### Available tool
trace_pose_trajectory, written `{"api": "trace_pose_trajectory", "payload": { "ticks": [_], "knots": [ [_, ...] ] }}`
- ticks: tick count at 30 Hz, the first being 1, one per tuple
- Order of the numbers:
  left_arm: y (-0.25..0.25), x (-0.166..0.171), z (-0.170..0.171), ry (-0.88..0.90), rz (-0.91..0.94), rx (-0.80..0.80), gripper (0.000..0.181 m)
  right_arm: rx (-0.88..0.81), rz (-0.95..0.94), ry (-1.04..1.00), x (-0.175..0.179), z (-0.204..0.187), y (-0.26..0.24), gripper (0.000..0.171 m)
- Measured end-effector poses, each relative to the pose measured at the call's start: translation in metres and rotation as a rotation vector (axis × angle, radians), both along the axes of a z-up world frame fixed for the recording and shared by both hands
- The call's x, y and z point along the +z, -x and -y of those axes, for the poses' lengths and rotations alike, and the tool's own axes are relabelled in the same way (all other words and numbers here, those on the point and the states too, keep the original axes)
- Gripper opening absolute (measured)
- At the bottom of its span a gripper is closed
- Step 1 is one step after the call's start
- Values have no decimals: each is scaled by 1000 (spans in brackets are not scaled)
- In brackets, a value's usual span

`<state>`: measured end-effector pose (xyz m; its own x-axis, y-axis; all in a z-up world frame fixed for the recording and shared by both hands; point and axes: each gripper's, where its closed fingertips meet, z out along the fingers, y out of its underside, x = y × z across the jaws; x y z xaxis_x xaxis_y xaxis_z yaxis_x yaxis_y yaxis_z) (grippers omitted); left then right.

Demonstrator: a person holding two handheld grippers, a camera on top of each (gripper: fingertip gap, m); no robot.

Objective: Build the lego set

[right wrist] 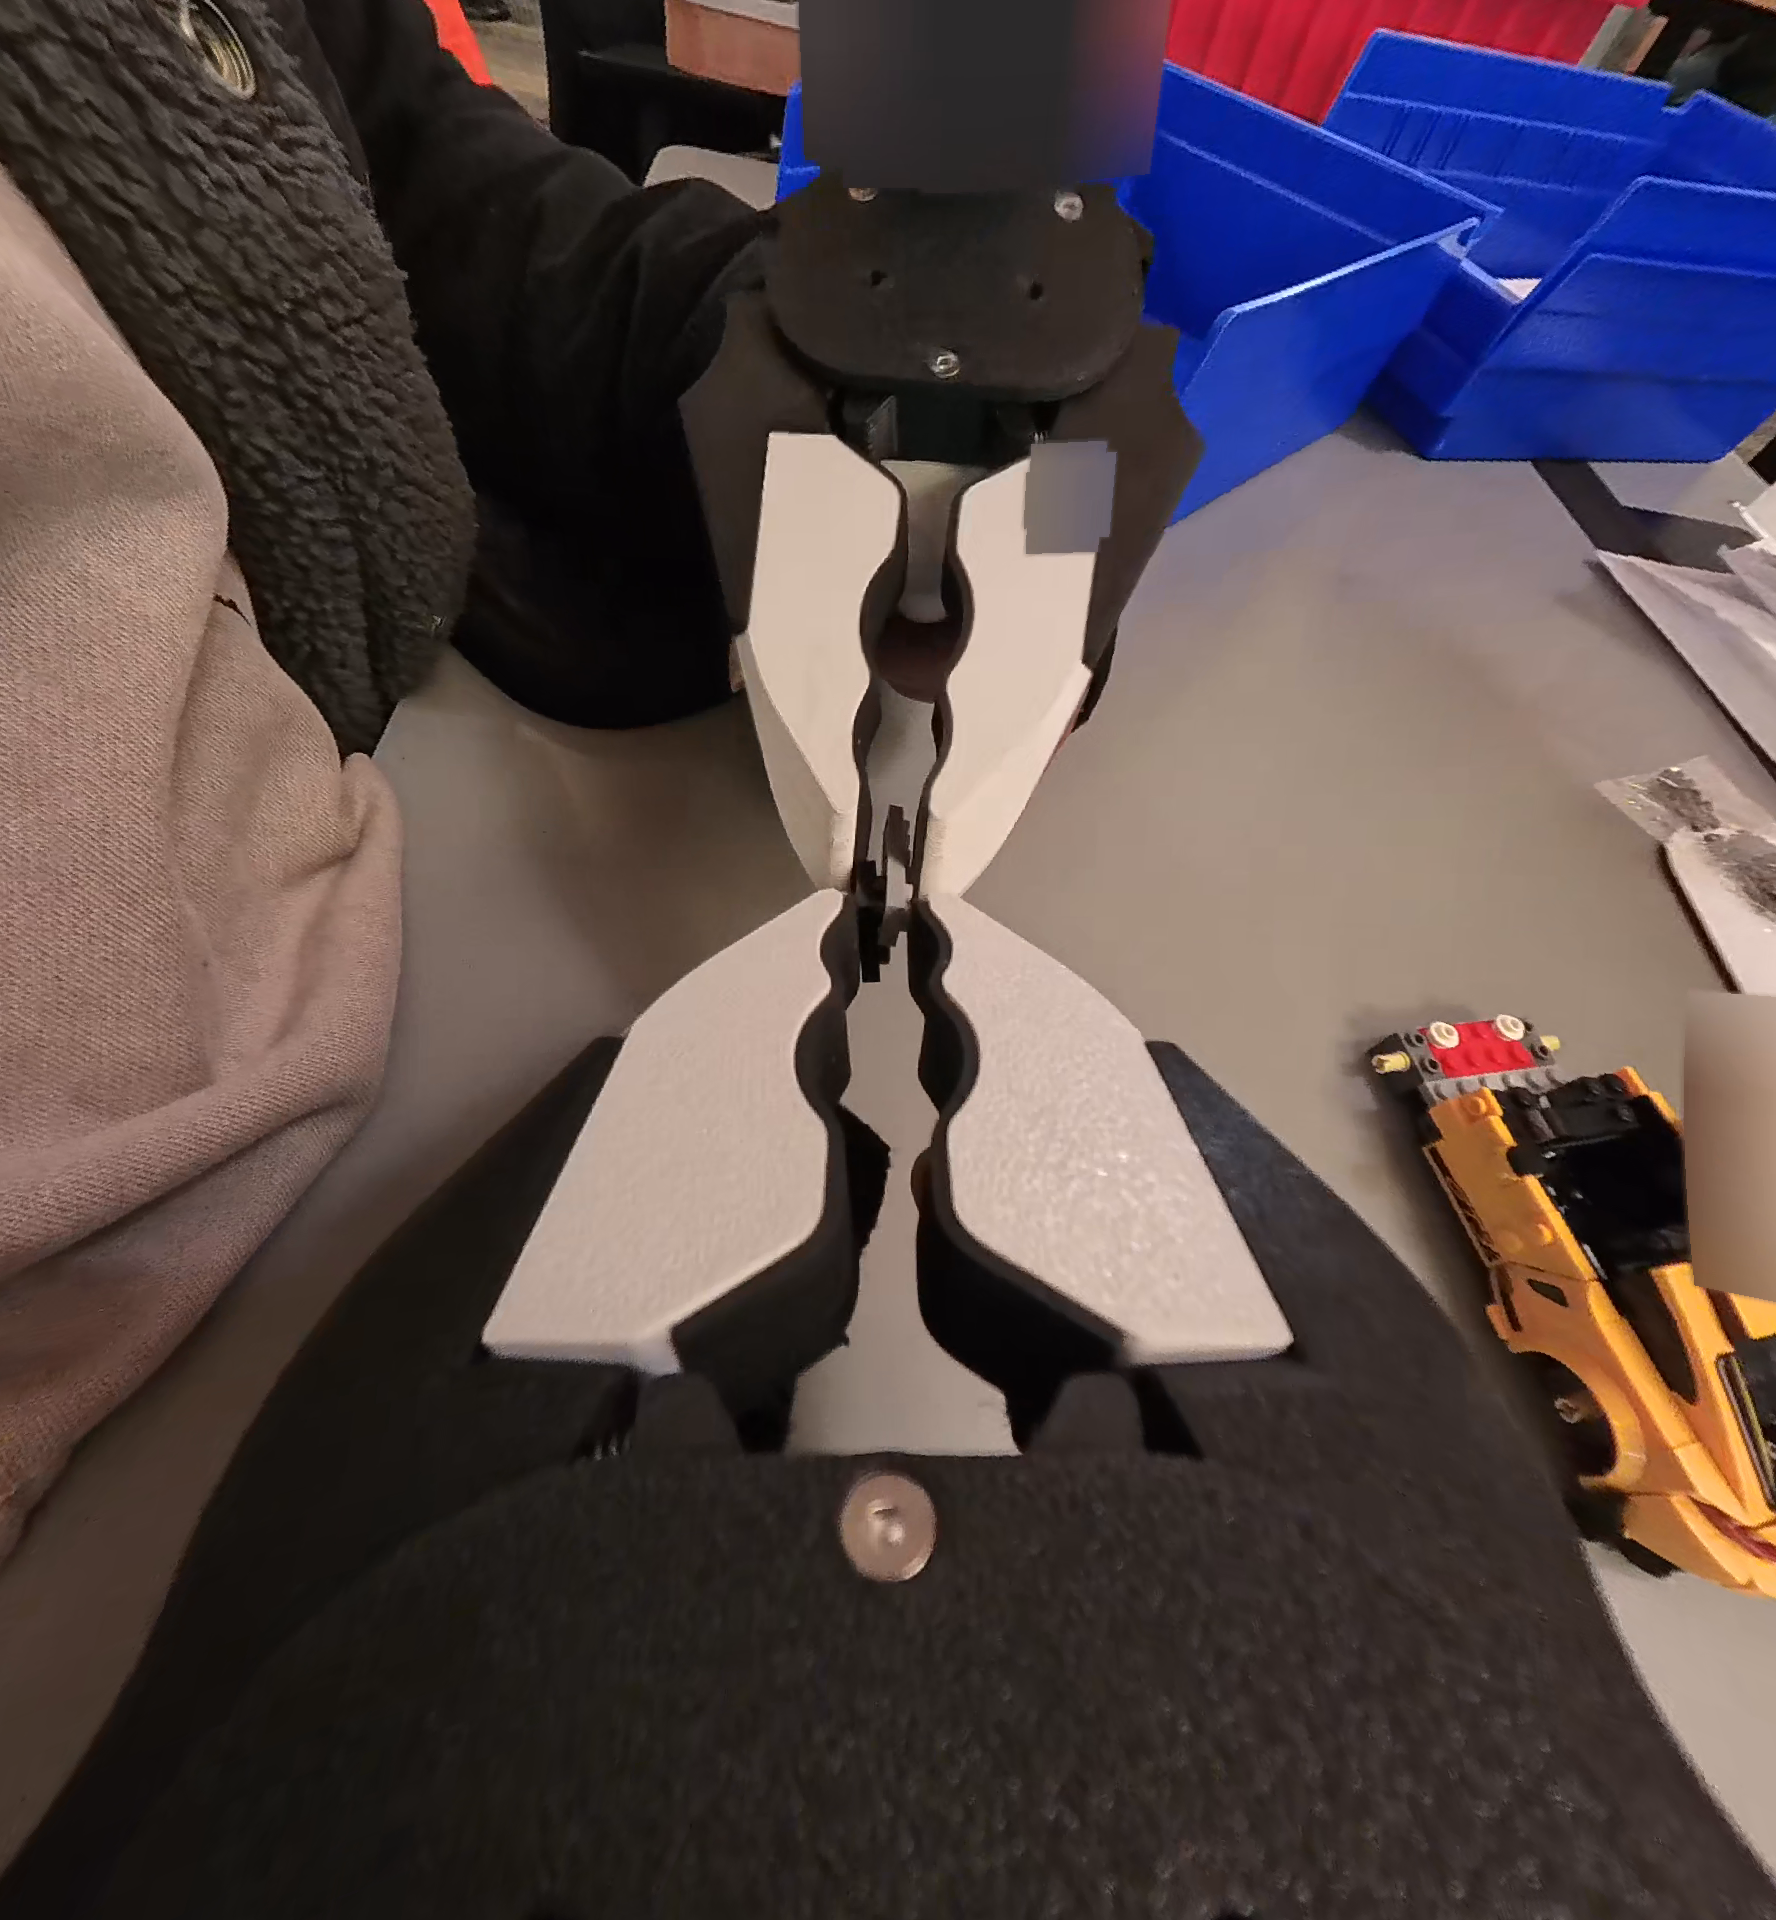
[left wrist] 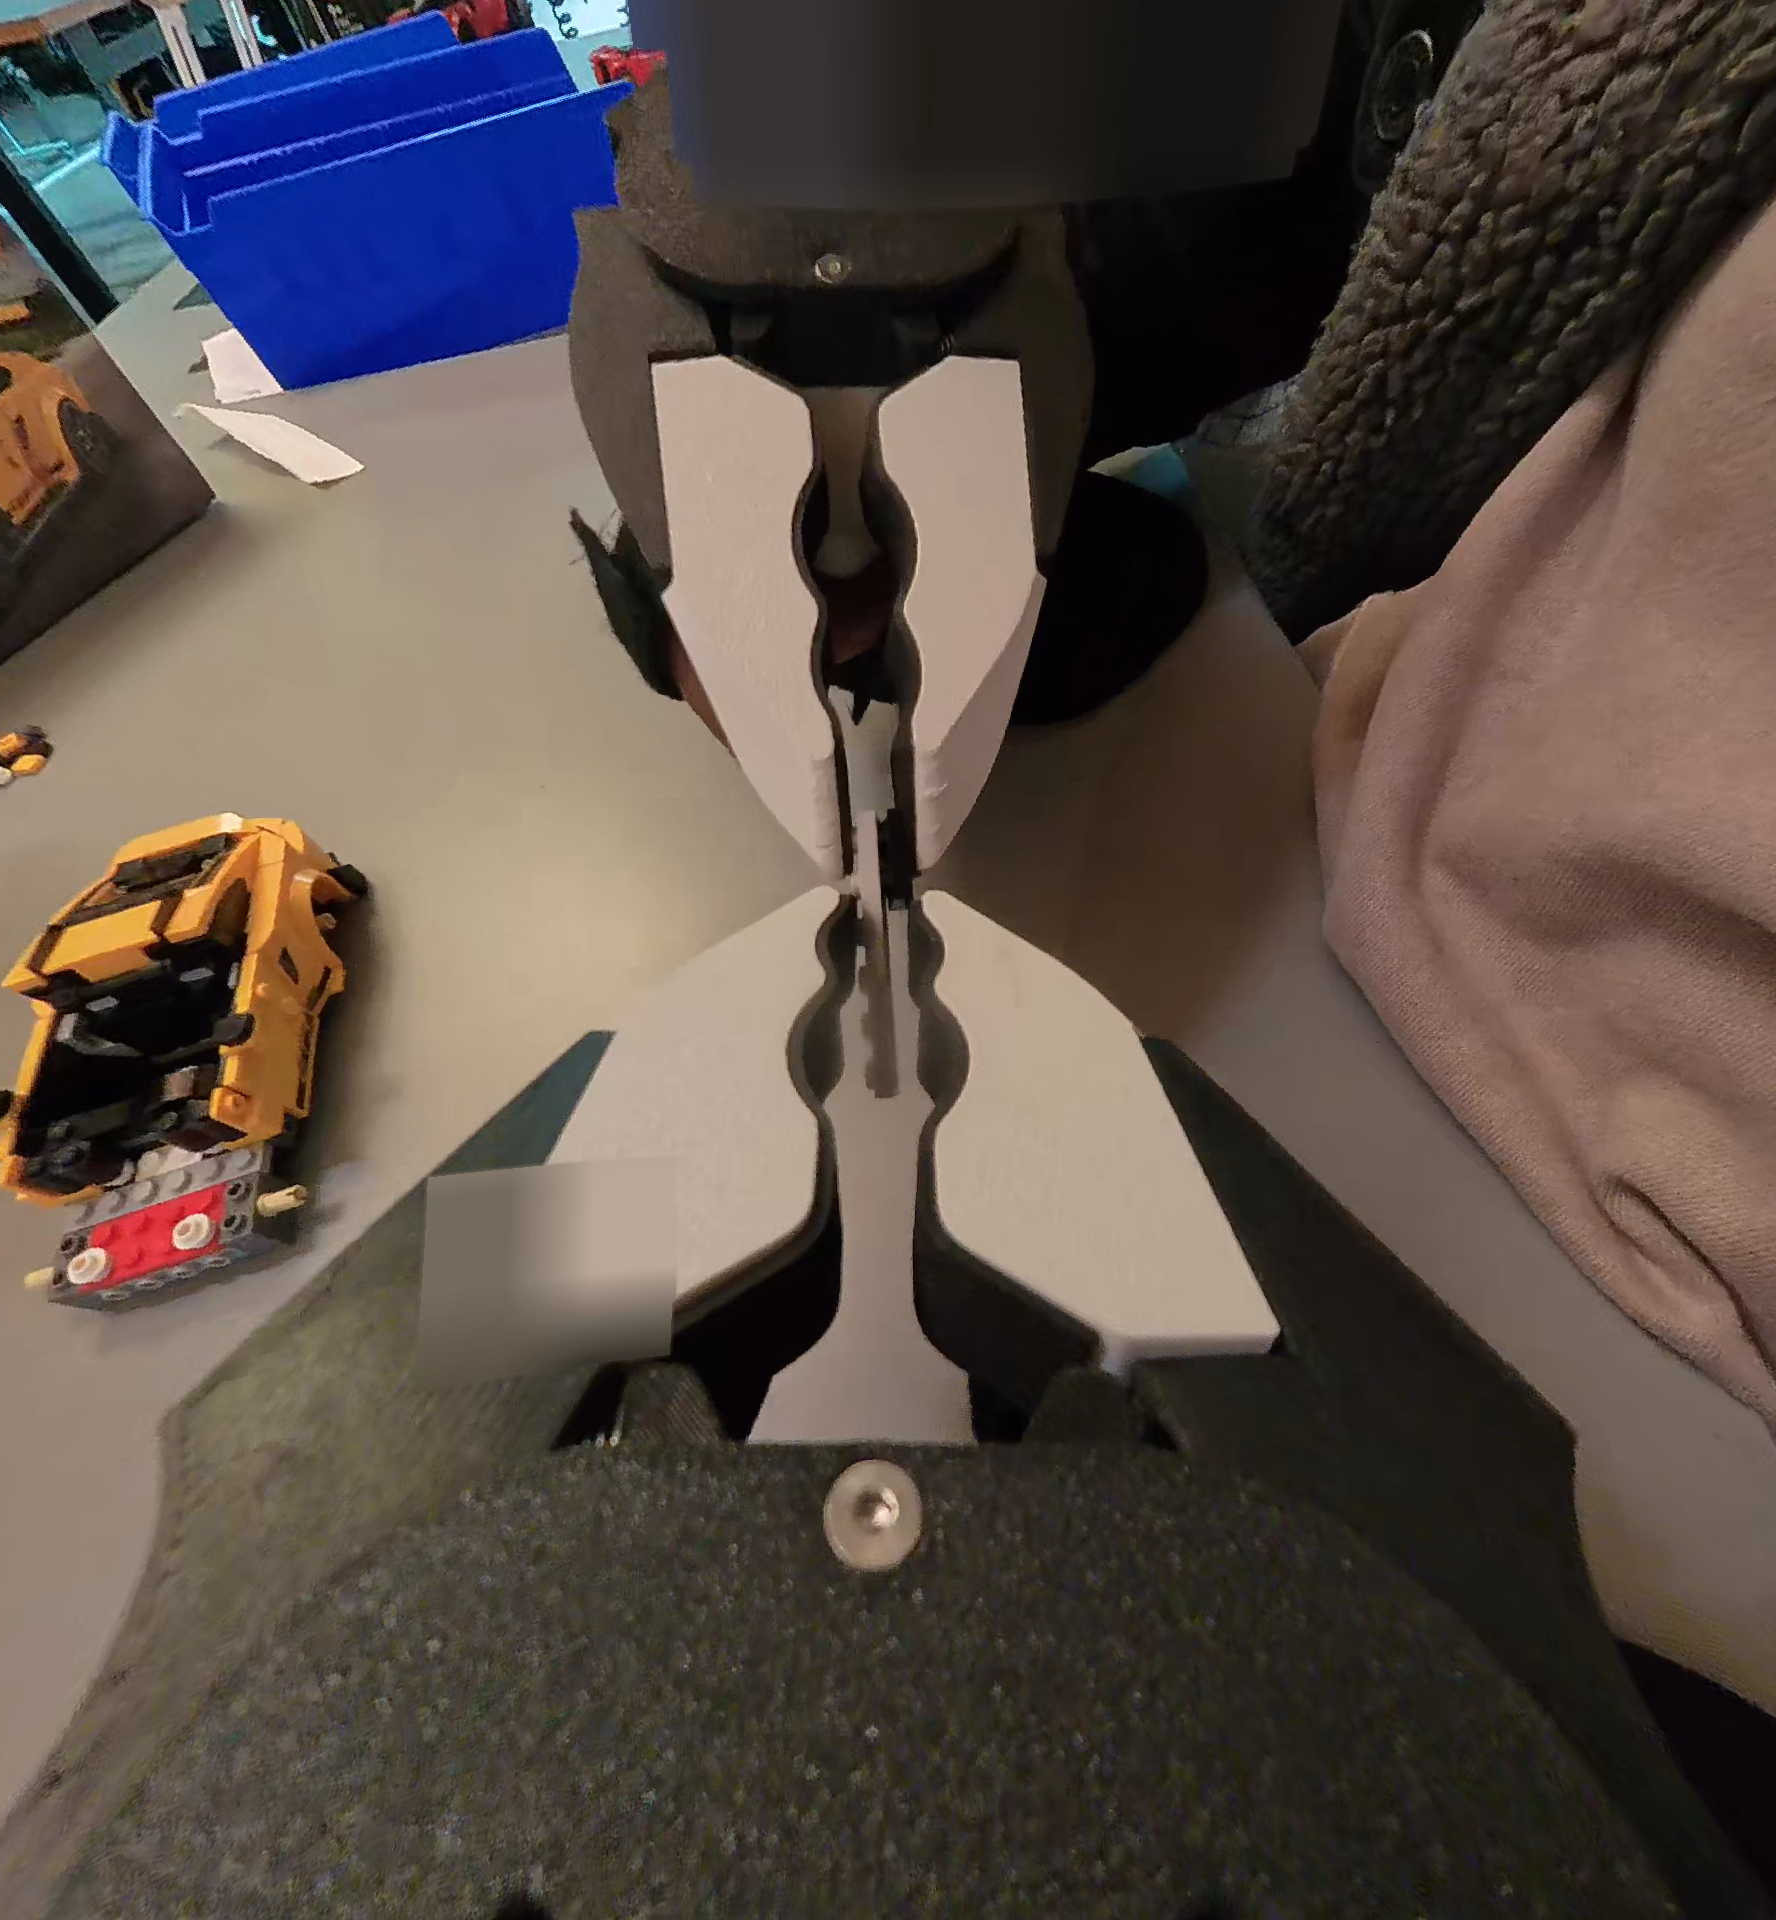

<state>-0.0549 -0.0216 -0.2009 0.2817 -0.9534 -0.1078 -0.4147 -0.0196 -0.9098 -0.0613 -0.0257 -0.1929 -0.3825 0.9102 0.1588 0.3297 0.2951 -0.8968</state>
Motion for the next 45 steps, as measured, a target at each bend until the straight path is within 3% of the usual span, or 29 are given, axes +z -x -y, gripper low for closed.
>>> {"api": "trace_pose_trajectory", "payload": {
  "ticks": [6, 21, 45],
  "knots": [
    [0, -3, -2, 68, 8, 7, 8, -25, -18, -23, -2, -2, 1, 9],
    [-1, -11, -1, -17, -89, -10, 8, -15, 12, -54, -9, 0, 2, 9],
    [0, 20, -8, 89, 180, 29, 11, -62, -154, -57, 18, -8, 6, 9]
  ]
}}
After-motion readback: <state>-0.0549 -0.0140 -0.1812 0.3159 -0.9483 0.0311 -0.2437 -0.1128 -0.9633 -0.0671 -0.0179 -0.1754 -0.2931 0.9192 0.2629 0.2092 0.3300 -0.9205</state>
